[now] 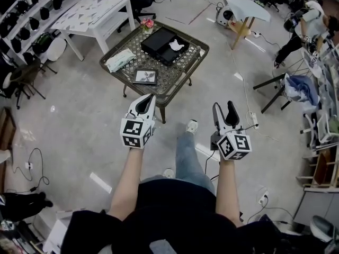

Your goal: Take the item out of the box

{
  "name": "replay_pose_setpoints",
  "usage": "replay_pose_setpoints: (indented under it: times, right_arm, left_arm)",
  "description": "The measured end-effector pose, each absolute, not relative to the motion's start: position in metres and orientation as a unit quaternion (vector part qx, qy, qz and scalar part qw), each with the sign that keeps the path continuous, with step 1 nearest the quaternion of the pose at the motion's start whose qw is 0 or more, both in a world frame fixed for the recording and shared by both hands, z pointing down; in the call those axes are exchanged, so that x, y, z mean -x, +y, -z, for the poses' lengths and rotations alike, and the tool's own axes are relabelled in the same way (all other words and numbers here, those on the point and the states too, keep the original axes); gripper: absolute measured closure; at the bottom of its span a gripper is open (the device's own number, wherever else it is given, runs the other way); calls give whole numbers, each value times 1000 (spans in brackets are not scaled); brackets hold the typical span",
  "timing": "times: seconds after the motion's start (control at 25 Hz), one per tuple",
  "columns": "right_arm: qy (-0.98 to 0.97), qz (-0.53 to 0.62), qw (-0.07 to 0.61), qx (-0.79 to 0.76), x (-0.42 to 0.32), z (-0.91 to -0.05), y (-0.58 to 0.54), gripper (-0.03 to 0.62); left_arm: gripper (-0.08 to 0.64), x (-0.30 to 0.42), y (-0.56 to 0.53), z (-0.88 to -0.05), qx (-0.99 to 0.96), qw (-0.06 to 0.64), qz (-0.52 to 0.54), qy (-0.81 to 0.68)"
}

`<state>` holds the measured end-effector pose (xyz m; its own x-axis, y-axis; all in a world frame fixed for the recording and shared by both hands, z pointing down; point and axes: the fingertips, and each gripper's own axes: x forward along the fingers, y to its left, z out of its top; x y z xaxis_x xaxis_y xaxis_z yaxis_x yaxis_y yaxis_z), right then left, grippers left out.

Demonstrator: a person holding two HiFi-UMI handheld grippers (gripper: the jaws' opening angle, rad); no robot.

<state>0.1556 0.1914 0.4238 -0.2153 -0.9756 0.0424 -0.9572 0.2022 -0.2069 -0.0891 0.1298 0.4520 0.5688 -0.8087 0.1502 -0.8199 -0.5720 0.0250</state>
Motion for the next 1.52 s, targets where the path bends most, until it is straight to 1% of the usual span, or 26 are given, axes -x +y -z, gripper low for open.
replay_pose_setpoints:
  times: [0.2,0.44,0.84,1.0,1.16,1.32,1.52]
  right_arm:
    - [772,96,54,626,-169,-428,157,353]
    - [781,99,51,615,-192,-441,87,353]
    - [825,109,16,555,-236,-445,-130,353]
    - [851,114,-1,513,-236,-443,-223,353]
    - [873,121,-12,472,-229,-445,-297,354]
    - [886,127,-14,446,-215,-446,-347,353]
    - [901,133,-25,413,-187,-451,-380,353]
  left_arm:
    - [541,80,94,-454,-883,41,-66,-463]
    - [541,58,29,-467,-875,46,-68,-477]
    - [541,15,-147,-473,-840,71,-60,-535]
    - [541,7,-220,-469,-817,74,-56,-569]
    - [541,2,-267,-466,-797,79,-49,-596]
    - [541,7,-295,-467,-784,79,-59,-613]
    - [541,27,-312,-470,-762,92,-57,-638]
